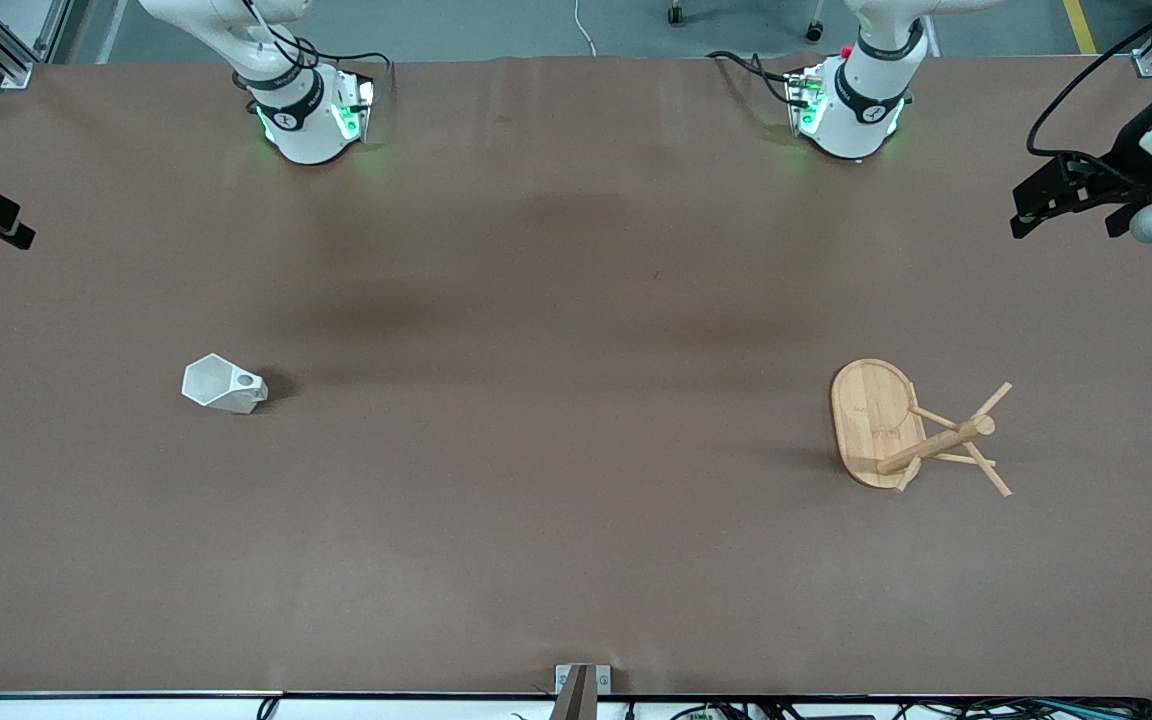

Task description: Hang cup on rack

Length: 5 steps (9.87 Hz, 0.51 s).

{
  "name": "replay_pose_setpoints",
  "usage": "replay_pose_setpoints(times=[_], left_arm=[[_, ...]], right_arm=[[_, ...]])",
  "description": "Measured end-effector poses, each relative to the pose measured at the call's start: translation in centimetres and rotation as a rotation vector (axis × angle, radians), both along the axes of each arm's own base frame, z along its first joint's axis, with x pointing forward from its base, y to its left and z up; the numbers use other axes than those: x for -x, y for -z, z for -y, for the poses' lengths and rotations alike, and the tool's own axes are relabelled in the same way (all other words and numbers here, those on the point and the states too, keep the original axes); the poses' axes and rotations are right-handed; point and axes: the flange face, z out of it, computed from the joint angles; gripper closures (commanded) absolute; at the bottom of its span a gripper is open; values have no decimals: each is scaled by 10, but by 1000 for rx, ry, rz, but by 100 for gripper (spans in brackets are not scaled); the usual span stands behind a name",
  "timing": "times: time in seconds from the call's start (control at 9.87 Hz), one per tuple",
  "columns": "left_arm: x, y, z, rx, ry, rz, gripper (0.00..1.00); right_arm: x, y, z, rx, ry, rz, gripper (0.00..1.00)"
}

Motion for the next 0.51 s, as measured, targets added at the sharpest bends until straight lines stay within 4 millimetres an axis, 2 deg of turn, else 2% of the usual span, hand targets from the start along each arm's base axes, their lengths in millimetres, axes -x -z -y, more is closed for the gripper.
replay_pose_setpoints(times=[0.51], left_arm=[[-1, -2, -2, 1, -2, 12, 0]], right_arm=[[0, -1, 0, 0, -7, 5, 0]])
